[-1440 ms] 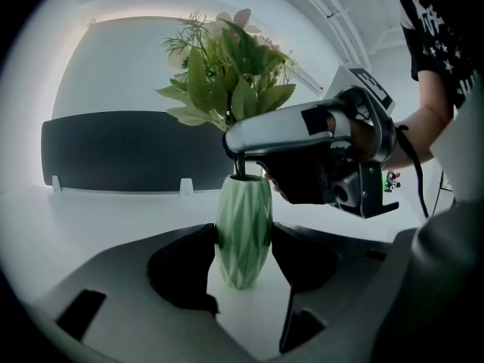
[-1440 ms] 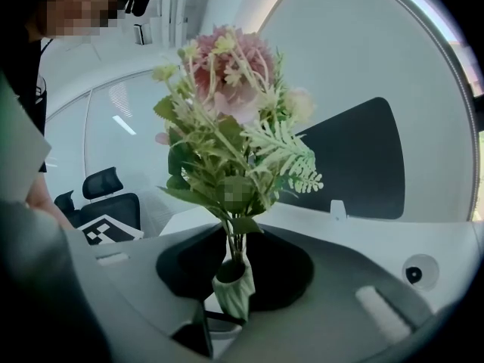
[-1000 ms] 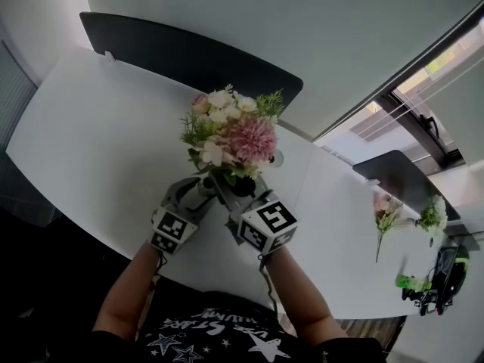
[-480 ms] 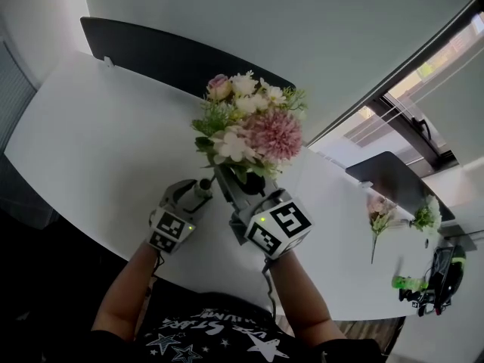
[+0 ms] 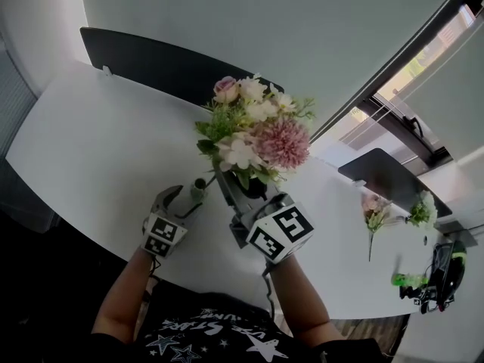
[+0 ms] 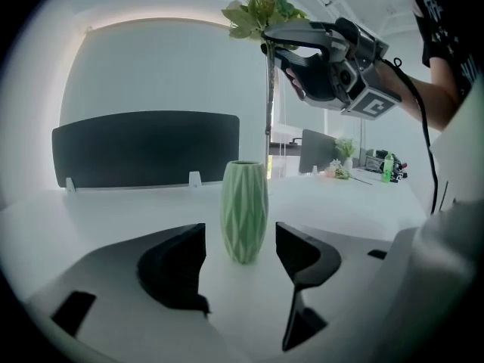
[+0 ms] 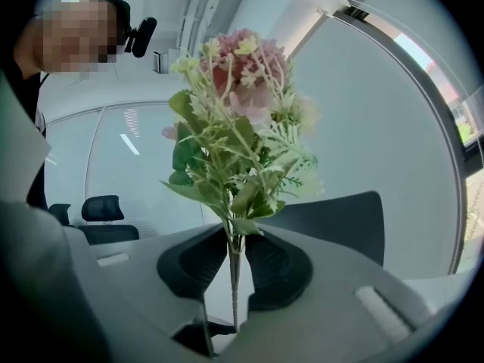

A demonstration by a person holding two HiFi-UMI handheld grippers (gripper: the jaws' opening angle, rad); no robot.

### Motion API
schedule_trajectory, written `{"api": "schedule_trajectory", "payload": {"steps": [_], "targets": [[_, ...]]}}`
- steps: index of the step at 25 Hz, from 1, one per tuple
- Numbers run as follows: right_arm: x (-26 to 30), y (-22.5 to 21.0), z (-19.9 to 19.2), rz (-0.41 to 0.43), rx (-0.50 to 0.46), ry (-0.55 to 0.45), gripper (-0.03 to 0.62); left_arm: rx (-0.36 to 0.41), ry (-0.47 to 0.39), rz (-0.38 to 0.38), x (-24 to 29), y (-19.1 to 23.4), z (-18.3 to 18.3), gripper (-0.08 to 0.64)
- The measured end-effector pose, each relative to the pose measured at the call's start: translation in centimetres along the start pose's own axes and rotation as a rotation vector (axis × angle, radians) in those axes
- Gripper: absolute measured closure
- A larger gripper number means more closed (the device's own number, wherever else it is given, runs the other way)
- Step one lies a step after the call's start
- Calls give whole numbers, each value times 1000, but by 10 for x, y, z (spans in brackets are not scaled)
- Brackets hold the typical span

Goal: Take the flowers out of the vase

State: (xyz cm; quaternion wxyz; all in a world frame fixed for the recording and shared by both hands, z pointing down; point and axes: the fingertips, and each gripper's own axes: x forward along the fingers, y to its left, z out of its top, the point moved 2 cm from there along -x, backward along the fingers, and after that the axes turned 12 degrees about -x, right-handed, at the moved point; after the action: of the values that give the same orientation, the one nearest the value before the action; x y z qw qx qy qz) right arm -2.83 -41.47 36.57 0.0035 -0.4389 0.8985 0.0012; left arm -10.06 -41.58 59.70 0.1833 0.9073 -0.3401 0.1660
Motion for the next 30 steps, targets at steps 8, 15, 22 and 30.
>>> {"api": "schedule_trajectory", "payload": {"steps": [8, 15, 22, 30], "targets": [[-29, 8, -3, 7, 19, 17, 518, -79, -91, 69, -48, -13, 4, 284], [-63, 18, -11, 19, 51, 59, 520, -70, -137, 117, -74, -36, 11, 284], [-135, 28, -26, 71, 42, 101, 520, -65, -250, 216, -100, -97, 15, 284], [-151, 36, -17, 106, 75, 137, 522, -132, -256, 237, -122, -123, 36, 325]]}}
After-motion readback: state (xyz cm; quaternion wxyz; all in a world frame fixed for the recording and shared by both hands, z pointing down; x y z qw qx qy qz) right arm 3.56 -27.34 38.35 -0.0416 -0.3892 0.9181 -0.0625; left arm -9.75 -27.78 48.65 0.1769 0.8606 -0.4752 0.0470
